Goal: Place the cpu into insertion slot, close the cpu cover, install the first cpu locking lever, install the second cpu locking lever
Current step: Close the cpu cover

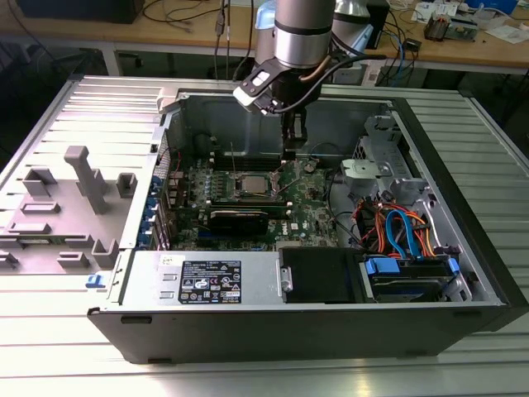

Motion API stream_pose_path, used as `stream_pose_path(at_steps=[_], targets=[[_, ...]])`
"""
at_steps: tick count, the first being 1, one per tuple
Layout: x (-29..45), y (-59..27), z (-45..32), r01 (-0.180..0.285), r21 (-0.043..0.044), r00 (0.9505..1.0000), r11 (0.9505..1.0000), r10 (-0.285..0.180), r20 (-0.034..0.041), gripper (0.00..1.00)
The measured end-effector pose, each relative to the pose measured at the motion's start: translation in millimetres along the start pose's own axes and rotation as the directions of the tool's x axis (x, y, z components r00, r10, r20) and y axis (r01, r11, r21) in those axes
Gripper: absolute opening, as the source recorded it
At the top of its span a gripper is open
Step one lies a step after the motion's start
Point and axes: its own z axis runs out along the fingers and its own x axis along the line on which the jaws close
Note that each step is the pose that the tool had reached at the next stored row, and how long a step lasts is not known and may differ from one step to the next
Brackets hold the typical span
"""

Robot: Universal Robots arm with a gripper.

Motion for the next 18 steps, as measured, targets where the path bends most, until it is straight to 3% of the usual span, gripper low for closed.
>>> stream_pose_path(at_steps=[18], targets=[[0.0, 1.8, 0.1, 0.000, 0.0000, 1.0000, 1.0000, 0.000, 0.0000, 0.11]])
